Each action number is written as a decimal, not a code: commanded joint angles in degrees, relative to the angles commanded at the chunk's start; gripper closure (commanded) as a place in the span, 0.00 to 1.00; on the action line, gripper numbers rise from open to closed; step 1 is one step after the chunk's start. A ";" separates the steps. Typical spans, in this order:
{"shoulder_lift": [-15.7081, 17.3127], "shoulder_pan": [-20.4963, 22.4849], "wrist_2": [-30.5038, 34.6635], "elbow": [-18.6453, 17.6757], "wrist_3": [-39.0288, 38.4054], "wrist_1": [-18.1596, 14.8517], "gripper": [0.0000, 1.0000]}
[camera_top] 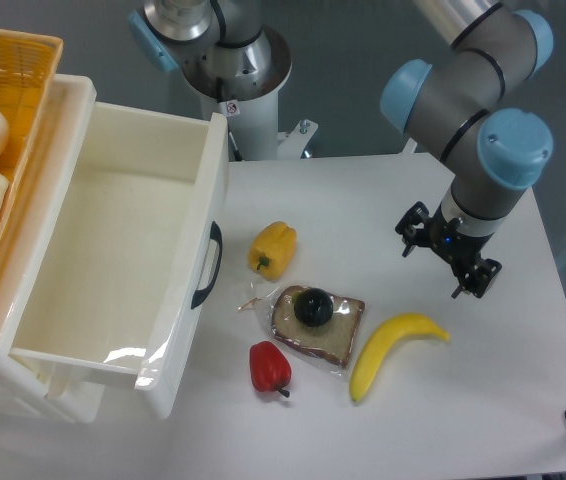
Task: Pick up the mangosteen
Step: 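Move the open gripper over the dark mangosteen on the bread bag, then lower the gripper around the mangosteen and close on it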
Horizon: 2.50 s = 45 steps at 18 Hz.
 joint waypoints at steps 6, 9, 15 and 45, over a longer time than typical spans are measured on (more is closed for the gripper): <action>0.35 -0.61 -0.17 -3.42 -1.31 0.44 0.00; 1.75 -0.79 -0.96 -7.02 -3.08 2.46 0.00; 3.25 -3.25 -1.58 -10.90 -7.01 2.46 0.00; -2.99 -11.87 -2.90 -10.11 -16.70 7.74 0.03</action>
